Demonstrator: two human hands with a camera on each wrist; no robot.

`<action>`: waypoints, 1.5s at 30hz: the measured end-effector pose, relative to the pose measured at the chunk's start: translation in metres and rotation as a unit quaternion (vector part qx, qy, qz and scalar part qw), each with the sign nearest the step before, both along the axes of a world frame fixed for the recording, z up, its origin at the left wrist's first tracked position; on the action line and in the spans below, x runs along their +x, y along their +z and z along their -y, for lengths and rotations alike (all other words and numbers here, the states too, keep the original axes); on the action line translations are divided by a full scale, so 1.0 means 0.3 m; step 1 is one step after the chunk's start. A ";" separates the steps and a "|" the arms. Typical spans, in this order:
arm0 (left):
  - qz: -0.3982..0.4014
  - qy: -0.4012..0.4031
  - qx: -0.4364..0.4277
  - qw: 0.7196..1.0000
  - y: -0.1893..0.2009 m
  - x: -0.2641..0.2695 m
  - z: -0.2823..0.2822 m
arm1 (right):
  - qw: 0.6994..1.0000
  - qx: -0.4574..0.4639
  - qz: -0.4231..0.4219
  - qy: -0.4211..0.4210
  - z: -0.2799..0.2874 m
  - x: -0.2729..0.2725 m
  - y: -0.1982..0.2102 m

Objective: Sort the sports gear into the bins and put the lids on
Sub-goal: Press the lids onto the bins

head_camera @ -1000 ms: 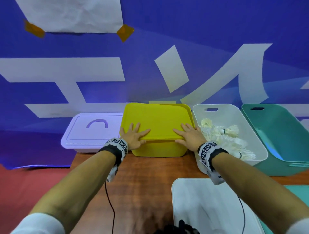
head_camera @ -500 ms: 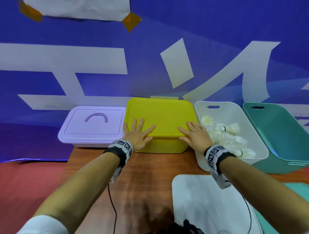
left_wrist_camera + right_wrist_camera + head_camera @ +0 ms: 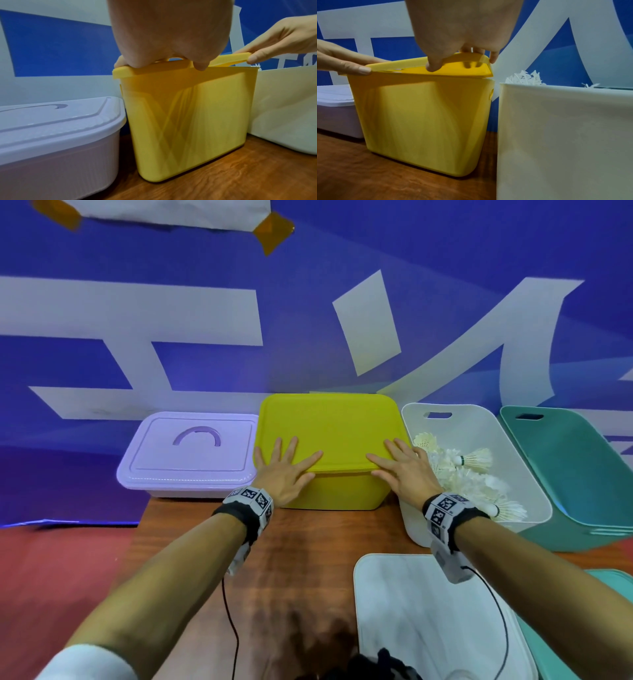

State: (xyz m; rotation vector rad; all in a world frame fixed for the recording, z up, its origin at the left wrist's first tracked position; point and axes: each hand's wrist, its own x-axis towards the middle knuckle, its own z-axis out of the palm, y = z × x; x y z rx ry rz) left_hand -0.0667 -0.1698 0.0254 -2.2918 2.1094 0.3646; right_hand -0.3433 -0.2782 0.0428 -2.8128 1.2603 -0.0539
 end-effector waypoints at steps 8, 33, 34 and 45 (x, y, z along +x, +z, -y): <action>0.009 -0.005 0.012 1.000 0.027 -0.010 0.000 | 0.999 0.018 0.040 -0.013 0.014 -0.004 -0.027; 0.023 0.003 0.037 0.999 0.045 0.009 0.015 | 0.993 0.091 -0.006 -0.074 0.000 0.015 0.006; 0.020 0.002 0.039 0.999 0.045 0.007 0.017 | 0.992 0.096 -0.013 -0.083 0.004 0.023 0.013; -0.015 0.081 0.062 0.995 0.041 0.052 0.051 | 0.976 0.138 -0.088 -0.143 0.036 0.112 -0.024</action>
